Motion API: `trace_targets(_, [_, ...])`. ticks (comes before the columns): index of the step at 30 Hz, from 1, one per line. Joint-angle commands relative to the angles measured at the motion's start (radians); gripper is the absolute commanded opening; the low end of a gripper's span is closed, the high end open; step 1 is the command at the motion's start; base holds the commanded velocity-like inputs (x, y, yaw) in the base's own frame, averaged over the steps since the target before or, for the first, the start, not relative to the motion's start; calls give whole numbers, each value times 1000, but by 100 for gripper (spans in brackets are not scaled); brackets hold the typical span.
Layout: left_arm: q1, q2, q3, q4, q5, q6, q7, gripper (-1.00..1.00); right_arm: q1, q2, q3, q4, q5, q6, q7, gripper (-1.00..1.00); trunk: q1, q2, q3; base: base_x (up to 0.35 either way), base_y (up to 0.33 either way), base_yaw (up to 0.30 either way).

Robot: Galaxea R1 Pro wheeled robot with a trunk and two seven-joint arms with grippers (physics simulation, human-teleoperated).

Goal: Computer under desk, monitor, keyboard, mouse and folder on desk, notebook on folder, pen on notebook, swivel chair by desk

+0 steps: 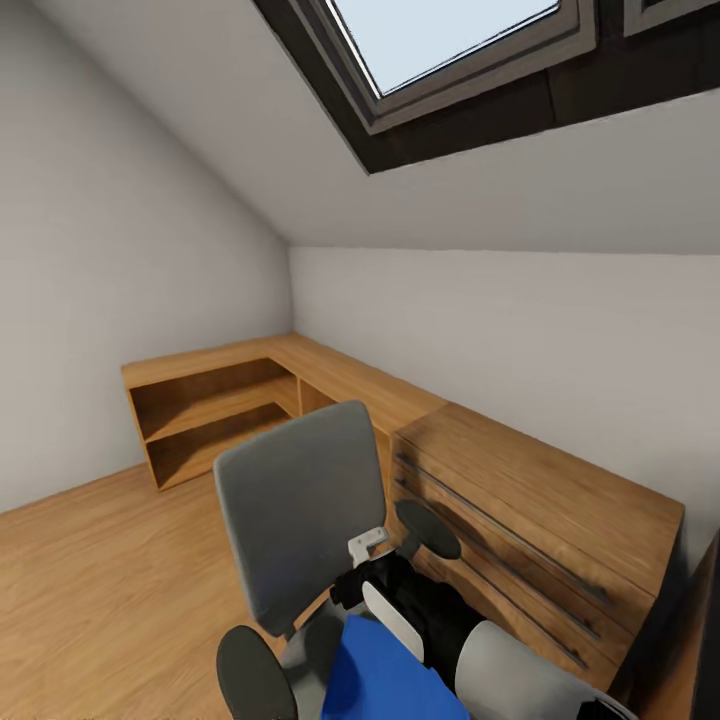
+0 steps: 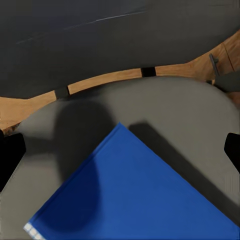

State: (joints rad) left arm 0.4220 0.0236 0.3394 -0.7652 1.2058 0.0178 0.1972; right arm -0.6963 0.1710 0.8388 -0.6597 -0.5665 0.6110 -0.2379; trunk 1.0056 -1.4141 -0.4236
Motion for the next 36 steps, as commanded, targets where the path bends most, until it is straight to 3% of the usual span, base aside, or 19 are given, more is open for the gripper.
trace_targets(1, [0, 0, -1, -3, 8, 2, 5, 100, -5, 0, 4, 0, -11, 2, -4, 100, 4, -8, -4, 0, 0, 29])
trace_targets(18, [-2, 1, -2, -3, 2, 4, 5, 100, -20, -2, 1, 2, -13, 2, 6, 100, 69, -127, -57, 0, 0, 6])
trace_targets(20, [-1, 10, -2, -6, 2, 6, -3, 100, -31, 4, -4, 14, -22, 7, 1, 100, 69, -127, -58, 0, 0, 0])
trace_targets(36, [-1, 10, -2, -6, 2, 5, -3, 100, -34, 4, -4, 17, -23, 7, 2, 100, 69, -127, -63, 0, 0, 0])
